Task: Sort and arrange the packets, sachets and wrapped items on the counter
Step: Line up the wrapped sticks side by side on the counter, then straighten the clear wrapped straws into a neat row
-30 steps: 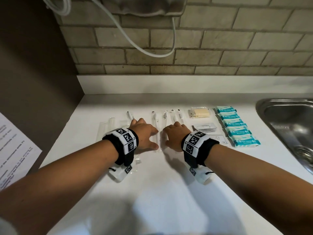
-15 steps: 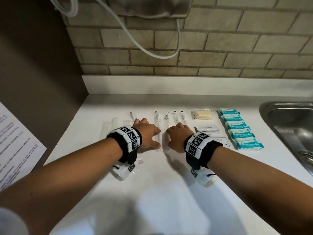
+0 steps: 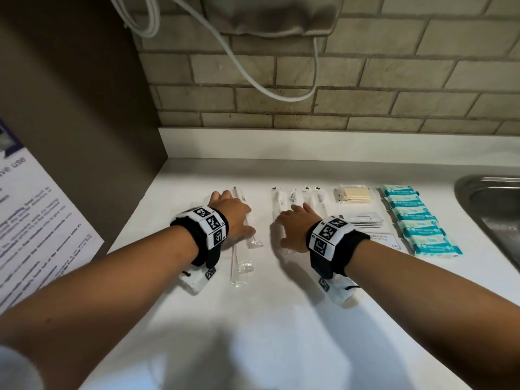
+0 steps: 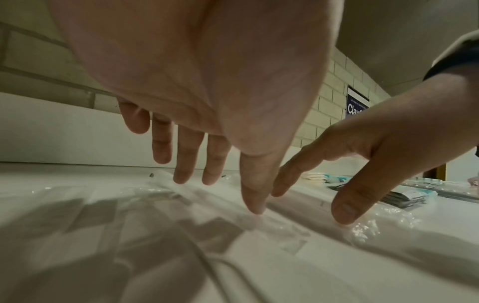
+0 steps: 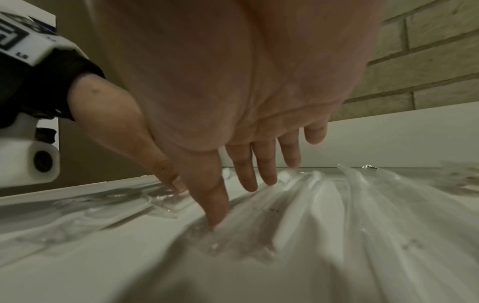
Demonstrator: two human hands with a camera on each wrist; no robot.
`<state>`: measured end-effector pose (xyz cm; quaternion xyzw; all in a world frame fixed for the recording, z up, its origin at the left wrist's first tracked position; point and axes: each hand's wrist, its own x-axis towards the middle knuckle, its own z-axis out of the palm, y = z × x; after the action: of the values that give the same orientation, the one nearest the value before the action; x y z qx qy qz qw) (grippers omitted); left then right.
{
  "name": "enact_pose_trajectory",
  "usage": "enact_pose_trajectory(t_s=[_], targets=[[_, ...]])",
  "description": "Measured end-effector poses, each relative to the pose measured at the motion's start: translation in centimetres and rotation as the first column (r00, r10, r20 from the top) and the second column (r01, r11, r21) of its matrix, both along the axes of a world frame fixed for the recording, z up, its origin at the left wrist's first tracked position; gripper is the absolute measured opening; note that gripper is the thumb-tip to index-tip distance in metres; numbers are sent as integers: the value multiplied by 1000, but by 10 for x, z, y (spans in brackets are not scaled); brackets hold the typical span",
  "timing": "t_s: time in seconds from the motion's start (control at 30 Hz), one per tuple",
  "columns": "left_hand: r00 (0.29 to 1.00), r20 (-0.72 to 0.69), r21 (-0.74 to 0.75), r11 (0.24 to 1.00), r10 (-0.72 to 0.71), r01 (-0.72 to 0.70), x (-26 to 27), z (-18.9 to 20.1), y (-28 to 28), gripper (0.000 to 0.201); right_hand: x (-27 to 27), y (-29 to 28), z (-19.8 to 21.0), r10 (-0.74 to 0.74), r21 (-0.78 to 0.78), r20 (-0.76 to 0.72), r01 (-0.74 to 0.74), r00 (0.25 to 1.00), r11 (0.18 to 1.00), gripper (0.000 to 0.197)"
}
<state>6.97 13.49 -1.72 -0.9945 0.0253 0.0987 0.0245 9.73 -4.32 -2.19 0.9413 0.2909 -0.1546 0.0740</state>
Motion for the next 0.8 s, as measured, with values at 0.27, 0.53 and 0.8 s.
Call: enact_pose_trajectory(t_s=[0.27, 0.53, 0.8], targets=[[996, -60, -46, 997, -62, 60, 0, -3, -15, 41, 0, 0, 2, -4, -18, 7, 4, 1000, 1000, 51], [992, -109, -48, 997, -67, 62, 2, 1, -18, 33, -4, -2, 2, -1, 5, -5, 1, 1000, 1000, 53], [991, -117, -43, 998, -61, 56, 4, 1, -20, 46, -4, -4, 2, 1, 30, -28, 0, 1000, 1000, 55]])
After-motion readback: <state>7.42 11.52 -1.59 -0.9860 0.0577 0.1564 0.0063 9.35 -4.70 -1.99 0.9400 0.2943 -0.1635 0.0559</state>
